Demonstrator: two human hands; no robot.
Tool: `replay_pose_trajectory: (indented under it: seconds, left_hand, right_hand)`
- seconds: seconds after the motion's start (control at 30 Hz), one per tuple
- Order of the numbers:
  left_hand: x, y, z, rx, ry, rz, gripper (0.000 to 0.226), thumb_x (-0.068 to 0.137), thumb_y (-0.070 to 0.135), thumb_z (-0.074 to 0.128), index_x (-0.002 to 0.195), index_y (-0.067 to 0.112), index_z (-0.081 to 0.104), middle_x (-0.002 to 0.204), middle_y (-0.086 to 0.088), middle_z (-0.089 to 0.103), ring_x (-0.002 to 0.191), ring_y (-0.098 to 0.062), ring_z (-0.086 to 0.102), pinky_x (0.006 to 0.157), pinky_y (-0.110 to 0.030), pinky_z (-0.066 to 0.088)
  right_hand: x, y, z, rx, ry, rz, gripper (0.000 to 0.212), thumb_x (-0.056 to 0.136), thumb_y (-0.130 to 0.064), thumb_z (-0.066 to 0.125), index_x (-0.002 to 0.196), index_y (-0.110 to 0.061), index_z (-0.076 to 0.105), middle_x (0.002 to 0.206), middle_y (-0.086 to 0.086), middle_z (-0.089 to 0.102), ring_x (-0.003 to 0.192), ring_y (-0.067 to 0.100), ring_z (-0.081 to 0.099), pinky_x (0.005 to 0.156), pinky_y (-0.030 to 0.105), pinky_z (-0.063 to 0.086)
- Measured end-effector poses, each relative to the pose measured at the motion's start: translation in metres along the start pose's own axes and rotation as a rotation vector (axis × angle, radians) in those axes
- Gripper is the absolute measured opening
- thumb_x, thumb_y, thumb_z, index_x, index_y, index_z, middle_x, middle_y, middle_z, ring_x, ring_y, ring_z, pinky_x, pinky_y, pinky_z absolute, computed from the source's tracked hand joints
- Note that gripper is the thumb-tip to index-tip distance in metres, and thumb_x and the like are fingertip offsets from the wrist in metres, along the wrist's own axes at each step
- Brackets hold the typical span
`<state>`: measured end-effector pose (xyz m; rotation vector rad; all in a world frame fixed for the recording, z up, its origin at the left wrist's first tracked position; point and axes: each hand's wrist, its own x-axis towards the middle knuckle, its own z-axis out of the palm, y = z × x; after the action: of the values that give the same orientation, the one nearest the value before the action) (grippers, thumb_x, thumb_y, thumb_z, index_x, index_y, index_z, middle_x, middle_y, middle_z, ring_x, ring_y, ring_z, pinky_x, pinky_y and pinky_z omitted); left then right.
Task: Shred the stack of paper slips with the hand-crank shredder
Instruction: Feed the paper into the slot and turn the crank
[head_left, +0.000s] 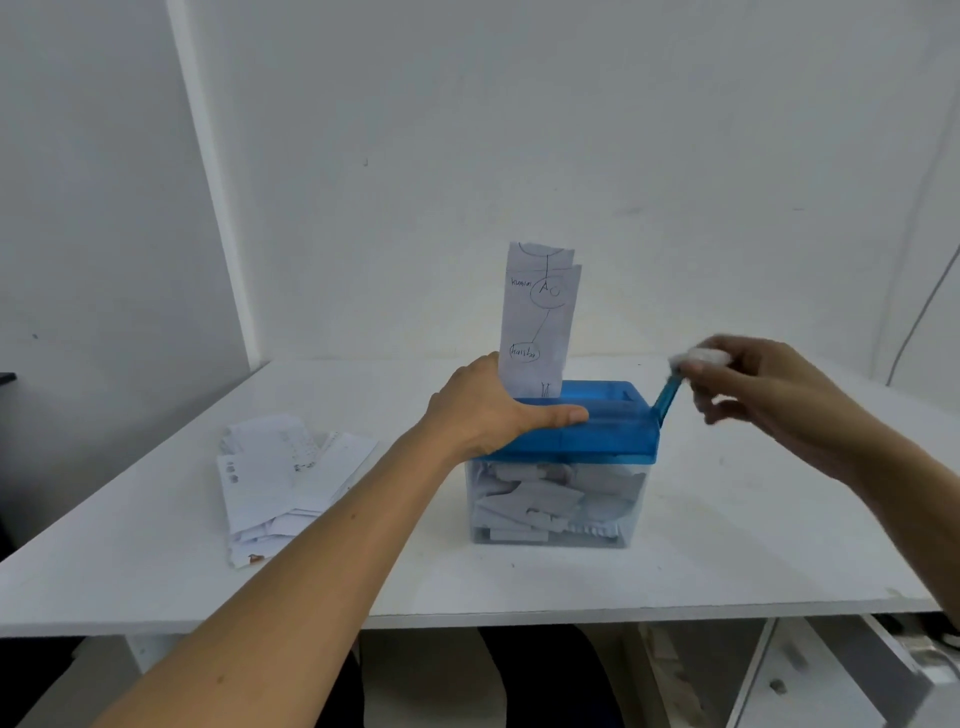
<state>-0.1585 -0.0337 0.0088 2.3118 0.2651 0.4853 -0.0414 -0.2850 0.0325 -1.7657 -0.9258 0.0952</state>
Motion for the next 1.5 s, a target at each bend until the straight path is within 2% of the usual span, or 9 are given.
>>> replay_pose_trajectory:
  seconds: [0.2,0.4,0.5,0.63,0.93,1.1,1.23,1.4,1.5]
  left_hand:
    - [-0.001,-0.004,-0.004,-0.079,-0.042,0.004,0.087,0.065,0.066,0.082,0.138,0.033,0.050,0.129,0.014,0.059,0.114,-0.014,0.056,0.081,-0.019,0.045]
    - [0.001,-0.007,-0.005,-0.100,-0.070,0.013,0.086,0.065,0.062,0.084,0.139,0.032,0.049,0.130,0.013,0.059,0.116,-0.012,0.056,0.080,-0.015,0.045]
    - [0.001,-0.009,-0.005,-0.116,-0.046,0.014,0.088,0.064,0.062,0.085,0.138,0.030,0.050,0.128,0.014,0.059,0.114,-0.012,0.057,0.077,-0.012,0.044]
    - [0.002,-0.010,-0.002,-0.111,-0.026,0.019,0.090,0.064,0.062,0.085,0.139,0.030,0.049,0.127,0.013,0.058,0.114,-0.014,0.056,0.084,-0.019,0.048]
    - [0.003,-0.009,-0.003,-0.117,-0.030,0.011,0.093,0.063,0.062,0.084,0.142,0.030,0.047,0.134,0.011,0.058,0.114,-0.014,0.055,0.087,-0.021,0.045]
    - [0.003,-0.008,-0.004,-0.104,-0.032,0.005,0.094,0.063,0.063,0.085,0.143,0.030,0.047,0.135,0.012,0.058,0.117,-0.015,0.055,0.094,-0.025,0.046]
    - [0.002,-0.008,-0.004,-0.100,-0.044,0.005,0.095,0.062,0.063,0.085,0.143,0.032,0.047,0.136,0.014,0.057,0.119,-0.013,0.055,0.098,-0.027,0.045]
    - [0.000,-0.007,-0.004,-0.121,-0.039,0.006,0.090,0.062,0.061,0.086,0.140,0.032,0.050,0.130,0.016,0.060,0.115,-0.009,0.057,0.091,-0.022,0.045]
    - [-0.001,-0.007,-0.004,-0.110,-0.032,0.013,0.091,0.062,0.062,0.085,0.140,0.031,0.050,0.130,0.015,0.060,0.114,-0.009,0.057,0.084,-0.019,0.046]
  right_hand:
    - [0.048,0.020,0.027,-0.038,0.295,-0.014,0.007,0.093,-0.019,0.069,0.094,-0.016,0.063,0.097,0.000,0.071,0.086,0.020,0.067,0.067,0.031,0.056]
    - [0.047,0.063,0.055,-0.073,0.401,0.091,0.015,0.099,-0.025,0.061,0.097,-0.013,0.069,0.094,0.000,0.070,0.082,0.013,0.067,0.052,0.014,0.050]
    - [0.031,0.083,0.068,-0.105,0.383,0.123,0.016,0.101,-0.014,0.054,0.101,-0.012,0.070,0.094,0.001,0.071,0.081,0.013,0.066,0.053,0.014,0.050]
    - [0.004,0.098,0.075,-0.102,0.315,0.113,0.020,0.104,-0.016,0.047,0.101,-0.016,0.067,0.091,0.004,0.071,0.082,0.023,0.069,0.070,0.035,0.061]
    - [-0.057,0.081,0.049,-0.394,0.061,-0.078,0.007,0.089,-0.027,0.072,0.090,-0.027,0.065,0.081,-0.016,0.066,0.074,0.012,0.061,0.064,0.024,0.052]
    - [-0.052,0.042,0.022,-0.564,0.016,-0.283,0.025,0.092,-0.059,0.055,0.087,-0.036,0.065,0.089,-0.021,0.066,0.085,0.005,0.062,0.063,0.019,0.044]
    - [-0.024,0.022,0.015,-0.443,0.135,-0.333,0.035,0.088,-0.062,0.050,0.084,-0.031,0.065,0.076,-0.013,0.065,0.079,0.007,0.062,0.063,0.023,0.046]
    - [0.027,0.020,0.026,-0.139,0.348,-0.289,0.010,0.098,-0.023,0.063,0.101,-0.016,0.056,0.093,-0.004,0.065,0.079,0.006,0.067,0.066,0.020,0.056]
    - [0.047,0.030,0.037,0.064,0.391,-0.174,0.011,0.099,-0.022,0.063,0.090,-0.018,0.058,0.085,-0.003,0.068,0.078,0.006,0.068,0.065,0.024,0.054]
